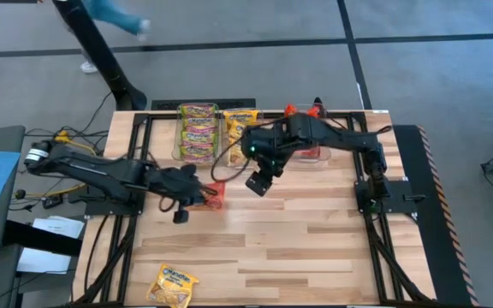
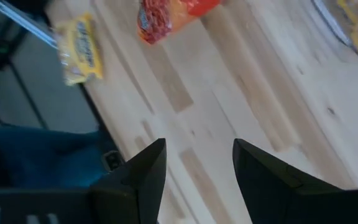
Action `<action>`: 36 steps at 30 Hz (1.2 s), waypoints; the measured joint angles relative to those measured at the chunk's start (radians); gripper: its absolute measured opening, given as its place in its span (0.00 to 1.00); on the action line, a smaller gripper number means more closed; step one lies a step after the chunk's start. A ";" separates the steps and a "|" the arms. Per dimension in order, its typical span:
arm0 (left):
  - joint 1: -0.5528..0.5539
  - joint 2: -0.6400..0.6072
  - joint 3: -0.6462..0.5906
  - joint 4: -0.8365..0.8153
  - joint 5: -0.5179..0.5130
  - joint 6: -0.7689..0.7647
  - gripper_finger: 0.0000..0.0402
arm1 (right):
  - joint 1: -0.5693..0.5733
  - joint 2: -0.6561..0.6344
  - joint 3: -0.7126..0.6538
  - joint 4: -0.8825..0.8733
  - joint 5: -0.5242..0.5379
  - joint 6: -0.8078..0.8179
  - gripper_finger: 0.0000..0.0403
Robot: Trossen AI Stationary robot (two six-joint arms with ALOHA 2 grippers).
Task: Sort Maruchan noodles
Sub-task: Put the orange noodle pack into the right transparent bin
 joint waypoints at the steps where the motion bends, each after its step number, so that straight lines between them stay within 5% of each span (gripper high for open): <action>1: -0.004 -0.026 0.000 -0.003 -0.017 0.006 0.00 | -0.009 0.000 0.000 0.022 -0.010 0.000 0.52; 17: -0.063 -0.174 0.002 0.007 -0.221 0.323 0.00 | -0.123 0.036 0.002 0.288 -0.032 0.171 0.59; 36: -0.068 -0.172 0.003 0.012 -0.241 0.347 0.00 | -0.129 0.177 0.001 0.454 -0.082 0.330 0.59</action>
